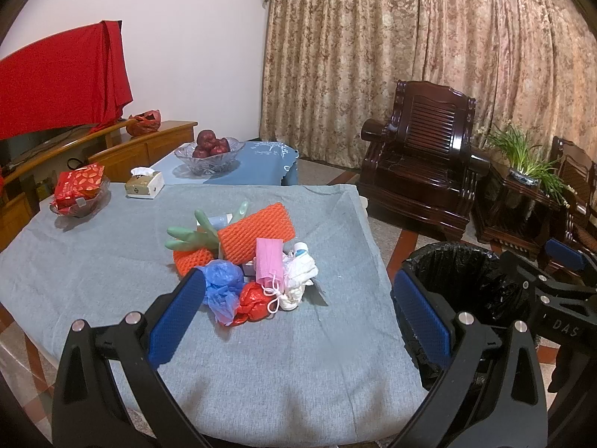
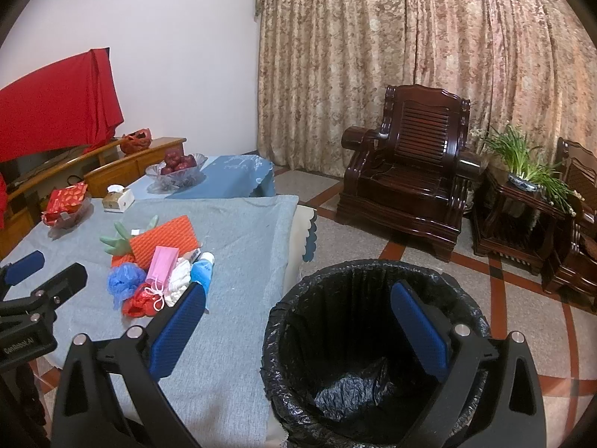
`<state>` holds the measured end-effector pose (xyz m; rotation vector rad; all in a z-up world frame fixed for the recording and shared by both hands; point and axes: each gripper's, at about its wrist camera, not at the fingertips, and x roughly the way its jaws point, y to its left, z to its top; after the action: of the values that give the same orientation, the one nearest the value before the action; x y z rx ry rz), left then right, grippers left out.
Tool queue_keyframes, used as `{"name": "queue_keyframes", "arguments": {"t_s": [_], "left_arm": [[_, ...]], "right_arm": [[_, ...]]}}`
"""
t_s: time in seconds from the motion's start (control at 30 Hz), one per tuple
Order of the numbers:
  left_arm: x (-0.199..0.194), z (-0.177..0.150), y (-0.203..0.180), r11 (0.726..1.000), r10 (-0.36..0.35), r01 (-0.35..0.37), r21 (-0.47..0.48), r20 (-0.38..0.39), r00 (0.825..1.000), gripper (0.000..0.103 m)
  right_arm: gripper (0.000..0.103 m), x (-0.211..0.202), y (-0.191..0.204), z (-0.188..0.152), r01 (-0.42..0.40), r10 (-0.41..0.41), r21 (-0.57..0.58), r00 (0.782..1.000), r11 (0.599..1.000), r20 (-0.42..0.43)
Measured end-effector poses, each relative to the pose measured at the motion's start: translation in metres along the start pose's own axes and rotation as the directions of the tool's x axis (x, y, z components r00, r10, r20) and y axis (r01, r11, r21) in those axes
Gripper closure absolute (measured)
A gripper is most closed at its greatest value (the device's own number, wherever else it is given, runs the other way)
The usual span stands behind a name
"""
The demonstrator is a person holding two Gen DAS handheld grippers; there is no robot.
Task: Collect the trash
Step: 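Grasp the blue-and-white tube with the right tool while the left tool grasps the blue plastic bag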
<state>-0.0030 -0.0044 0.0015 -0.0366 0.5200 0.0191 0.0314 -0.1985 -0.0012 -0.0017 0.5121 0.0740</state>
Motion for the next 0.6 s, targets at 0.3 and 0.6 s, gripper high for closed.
{"name": "queue_keyframes", "arguments": {"t_s": [0.3, 0.6], "left_arm": [[0.0, 0.0, -0.003, 1.0, -0.003, 0.003, -0.009, -0.006, 1.0, 0.005], [0.012, 0.0, 0.03, 0.997, 0.074, -0.074, -0.028, 0.002, 0.997, 0.005]], "right_arm": [[0.006, 0.007, 0.009, -0.002, -0.008, 0.008, -0.011, 1.0, 1.0, -0.01], [0.006, 0.026, 0.022, 0.0, -0.048, 0.048, -0.024, 0.999, 0.999, -0.014]]}}
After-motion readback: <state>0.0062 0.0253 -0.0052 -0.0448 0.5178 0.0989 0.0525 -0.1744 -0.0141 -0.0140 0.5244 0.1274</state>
